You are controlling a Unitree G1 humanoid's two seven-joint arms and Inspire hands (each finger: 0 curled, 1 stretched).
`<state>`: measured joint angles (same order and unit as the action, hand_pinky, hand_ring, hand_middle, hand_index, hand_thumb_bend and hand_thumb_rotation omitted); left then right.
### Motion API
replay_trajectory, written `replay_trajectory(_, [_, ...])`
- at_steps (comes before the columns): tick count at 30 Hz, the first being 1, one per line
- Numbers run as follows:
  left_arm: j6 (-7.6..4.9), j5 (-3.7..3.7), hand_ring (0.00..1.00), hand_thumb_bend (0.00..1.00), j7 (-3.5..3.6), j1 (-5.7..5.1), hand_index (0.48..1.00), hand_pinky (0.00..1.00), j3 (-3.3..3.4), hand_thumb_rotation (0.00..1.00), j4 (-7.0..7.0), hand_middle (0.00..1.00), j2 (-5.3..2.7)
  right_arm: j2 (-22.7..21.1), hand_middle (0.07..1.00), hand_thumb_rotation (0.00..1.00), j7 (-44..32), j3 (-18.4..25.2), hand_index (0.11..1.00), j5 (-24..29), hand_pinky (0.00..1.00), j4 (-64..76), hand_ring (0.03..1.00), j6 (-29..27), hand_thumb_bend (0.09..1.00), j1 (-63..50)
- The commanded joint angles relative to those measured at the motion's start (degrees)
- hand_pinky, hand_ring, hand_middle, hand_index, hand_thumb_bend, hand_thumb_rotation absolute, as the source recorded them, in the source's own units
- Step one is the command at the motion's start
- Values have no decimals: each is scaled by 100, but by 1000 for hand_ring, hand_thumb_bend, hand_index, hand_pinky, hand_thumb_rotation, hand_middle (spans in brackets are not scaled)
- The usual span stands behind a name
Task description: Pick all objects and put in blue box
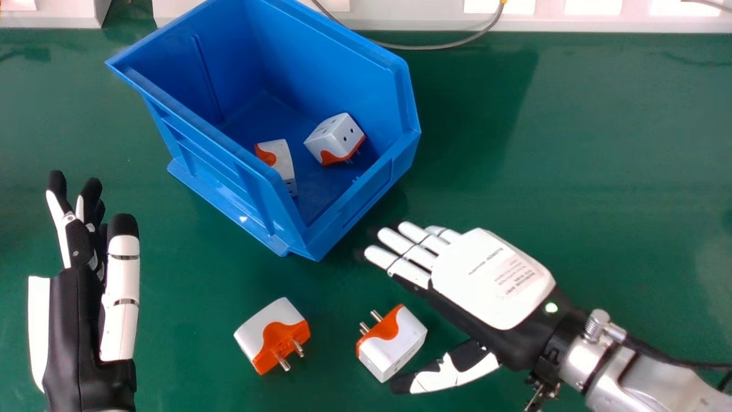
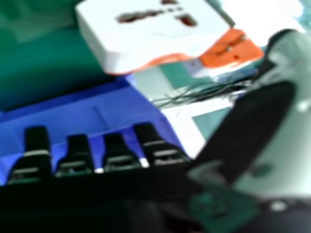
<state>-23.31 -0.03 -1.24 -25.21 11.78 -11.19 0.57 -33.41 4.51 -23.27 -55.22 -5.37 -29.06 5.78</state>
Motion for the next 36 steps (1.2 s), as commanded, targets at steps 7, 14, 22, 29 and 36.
replay_trajectory(7, [-45, -101, 1000, 371, 1, -34, 993, 1000, -3, 833, -216, 992, -8, -106, 926, 596, 450, -264, 873, -310, 787, -559, 916, -299, 454, 495])
replay_trajectory(14, [47, -62, 1000, 351, -19, -40, 996, 1000, -4, 844, -293, 995, 7, -105, 901, 586, 572, -460, 861, -412, 785, -1023, 897, -412, 450, 780])
replay_trajectory(22, [127, -131, 1000, 335, -6, -13, 994, 1000, -2, 831, -364, 991, -6, 27, 867, 522, 873, -795, 829, -683, 735, -1610, 858, -355, 420, 1155])
replay_trajectory(29, [142, -157, 1000, 355, 4, -27, 996, 1000, -13, 814, -433, 995, -4, 150, 844, 448, 1279, -1105, 804, -892, 718, -2090, 835, -291, 418, 1446])
replay_trajectory(36, [179, -141, 1000, 355, -11, -58, 992, 1000, -23, 812, -502, 994, -25, 209, 831, 421, 1462, -1370, 789, -989, 700, -2227, 820, -221, 425, 1596])
